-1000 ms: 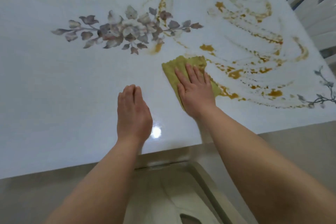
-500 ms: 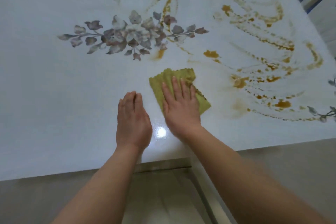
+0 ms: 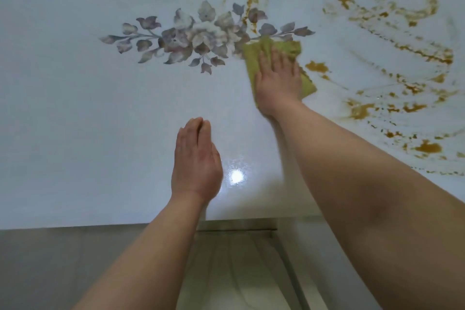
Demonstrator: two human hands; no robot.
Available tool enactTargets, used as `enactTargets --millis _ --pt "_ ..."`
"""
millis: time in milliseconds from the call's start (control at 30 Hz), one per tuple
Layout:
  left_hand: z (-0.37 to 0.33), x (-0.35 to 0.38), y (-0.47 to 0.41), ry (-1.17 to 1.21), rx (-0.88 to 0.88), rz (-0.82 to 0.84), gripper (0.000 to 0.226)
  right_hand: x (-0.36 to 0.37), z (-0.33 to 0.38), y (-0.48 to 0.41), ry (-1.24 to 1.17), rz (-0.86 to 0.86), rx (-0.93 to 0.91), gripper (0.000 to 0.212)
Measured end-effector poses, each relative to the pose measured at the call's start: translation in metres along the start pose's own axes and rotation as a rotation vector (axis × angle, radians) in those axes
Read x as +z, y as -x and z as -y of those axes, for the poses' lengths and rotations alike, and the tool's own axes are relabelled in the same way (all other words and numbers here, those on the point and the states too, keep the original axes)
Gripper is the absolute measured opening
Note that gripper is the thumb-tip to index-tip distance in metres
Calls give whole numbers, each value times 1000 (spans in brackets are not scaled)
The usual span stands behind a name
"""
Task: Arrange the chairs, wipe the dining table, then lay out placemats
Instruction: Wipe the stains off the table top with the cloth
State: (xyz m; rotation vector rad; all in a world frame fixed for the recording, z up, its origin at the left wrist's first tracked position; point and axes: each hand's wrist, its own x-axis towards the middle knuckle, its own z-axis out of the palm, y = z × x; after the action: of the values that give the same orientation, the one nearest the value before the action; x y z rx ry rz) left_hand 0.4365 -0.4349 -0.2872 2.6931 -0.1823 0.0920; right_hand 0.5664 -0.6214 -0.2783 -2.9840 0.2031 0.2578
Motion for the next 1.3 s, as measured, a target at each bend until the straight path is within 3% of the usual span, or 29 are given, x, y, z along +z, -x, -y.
enactTargets --millis 133,233,333,467,600,800,933,1100,1300 --pt "-1 0 1 -13 5 0 42 -1 -52 33 -51 -47 267 56" --pt "1 1 0 -20 10 5 42 7 -57 74 -33 -73 357 57" --pt "1 2 0 -22 24 -6 40 17 -31 114 10 -75 311 58" --pt "1 2 -1 -23 26 -16 39 32 3 150 25 -13 100 57" --pt "3 2 -2 -16 44 -26 39 32 -17 163 -1 -14 -21 56" --pt "3 -1 -2 -40 70 -4 39 27 -79 188 5 -60 220 60" --pt "-2 -2 -1 -101 57 34 46 29 -69 195 32 -44 363 57" --pt "-22 0 5 -159 99 71 60 35 -35 209 60 22 110 57" --pt "-92 30 9 -29 133 63 53 25 -94 209 62 28 -95 64"
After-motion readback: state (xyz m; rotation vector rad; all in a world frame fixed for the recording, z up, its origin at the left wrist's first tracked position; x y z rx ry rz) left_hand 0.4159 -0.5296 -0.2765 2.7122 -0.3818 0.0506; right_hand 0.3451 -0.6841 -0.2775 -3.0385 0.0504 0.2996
